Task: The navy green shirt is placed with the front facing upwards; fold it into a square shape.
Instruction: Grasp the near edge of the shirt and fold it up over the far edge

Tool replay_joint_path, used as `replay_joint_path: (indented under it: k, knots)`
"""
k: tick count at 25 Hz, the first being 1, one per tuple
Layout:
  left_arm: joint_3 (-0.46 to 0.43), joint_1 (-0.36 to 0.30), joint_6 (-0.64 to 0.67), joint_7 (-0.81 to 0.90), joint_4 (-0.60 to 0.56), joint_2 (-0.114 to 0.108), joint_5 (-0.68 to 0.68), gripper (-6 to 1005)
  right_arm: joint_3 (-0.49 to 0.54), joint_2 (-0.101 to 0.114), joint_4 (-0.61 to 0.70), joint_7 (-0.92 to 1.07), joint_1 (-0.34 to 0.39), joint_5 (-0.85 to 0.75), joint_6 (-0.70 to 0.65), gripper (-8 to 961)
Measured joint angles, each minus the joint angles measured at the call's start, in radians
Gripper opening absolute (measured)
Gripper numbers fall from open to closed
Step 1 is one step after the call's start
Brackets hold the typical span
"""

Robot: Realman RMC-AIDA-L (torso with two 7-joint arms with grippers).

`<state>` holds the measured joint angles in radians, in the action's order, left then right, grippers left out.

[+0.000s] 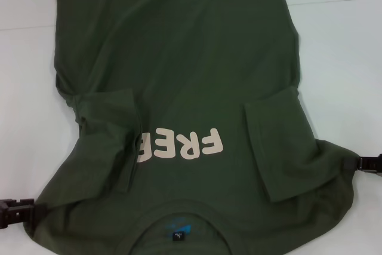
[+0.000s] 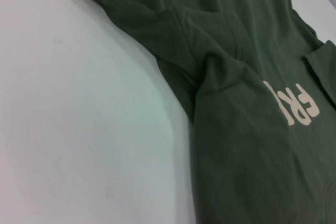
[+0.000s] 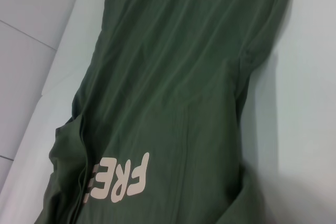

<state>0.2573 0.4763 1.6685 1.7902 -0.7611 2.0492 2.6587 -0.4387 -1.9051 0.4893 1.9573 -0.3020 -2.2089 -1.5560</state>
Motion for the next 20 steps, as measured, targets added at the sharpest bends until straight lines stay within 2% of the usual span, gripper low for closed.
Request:
replay_joint_path:
  k: [6,9,15,20]
  knots:
    - [0.020,0.004,-0.002,0.000,0.002,0.000,0.000,414,0.000,0.000,0.000,0.000,0.001,0.000,0.001,13]
    - [0.020,0.004,-0.002,0.000,0.002,0.000,0.000,206,0.000,0.000,0.000,-0.001,0.002,0.000,0.001,13]
    - [0.019,0.006,-0.003,0.000,0.002,0.000,0.000,28,0.000,0.000,0.000,-0.002,0.002,0.000,0.001,12]
    - [0.015,0.004,-0.003,0.000,-0.001,0.000,0.000,28,0.000,0.000,0.000,-0.002,0.001,0.000,0.001,12]
